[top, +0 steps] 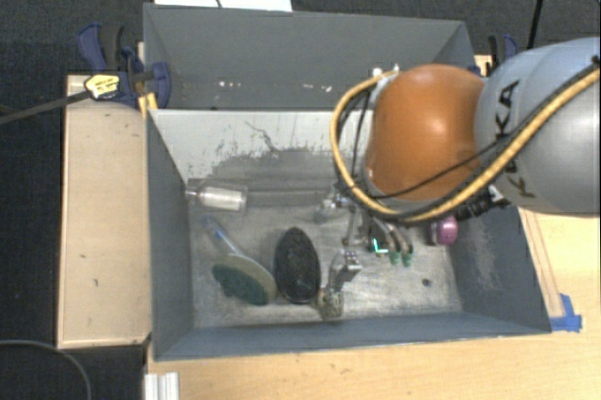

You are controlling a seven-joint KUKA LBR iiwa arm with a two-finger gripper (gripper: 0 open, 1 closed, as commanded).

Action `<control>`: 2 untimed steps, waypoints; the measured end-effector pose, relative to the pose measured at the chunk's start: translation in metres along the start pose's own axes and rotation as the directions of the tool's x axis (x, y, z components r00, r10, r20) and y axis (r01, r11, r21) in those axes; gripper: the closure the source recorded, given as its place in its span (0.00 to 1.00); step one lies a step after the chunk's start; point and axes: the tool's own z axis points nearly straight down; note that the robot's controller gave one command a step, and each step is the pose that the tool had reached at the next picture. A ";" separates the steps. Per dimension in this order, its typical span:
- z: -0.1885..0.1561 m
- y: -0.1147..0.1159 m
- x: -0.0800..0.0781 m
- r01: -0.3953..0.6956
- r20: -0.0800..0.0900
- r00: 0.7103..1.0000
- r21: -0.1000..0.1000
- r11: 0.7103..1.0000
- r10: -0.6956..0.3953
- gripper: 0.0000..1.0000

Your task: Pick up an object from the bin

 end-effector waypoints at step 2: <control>0.112 0.132 0.001 0.062 0.008 0.998 0.000 0.998 -0.062 0.00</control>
Offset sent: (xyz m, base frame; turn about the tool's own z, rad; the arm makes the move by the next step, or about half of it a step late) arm -0.0115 0.0711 -0.1431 -0.2993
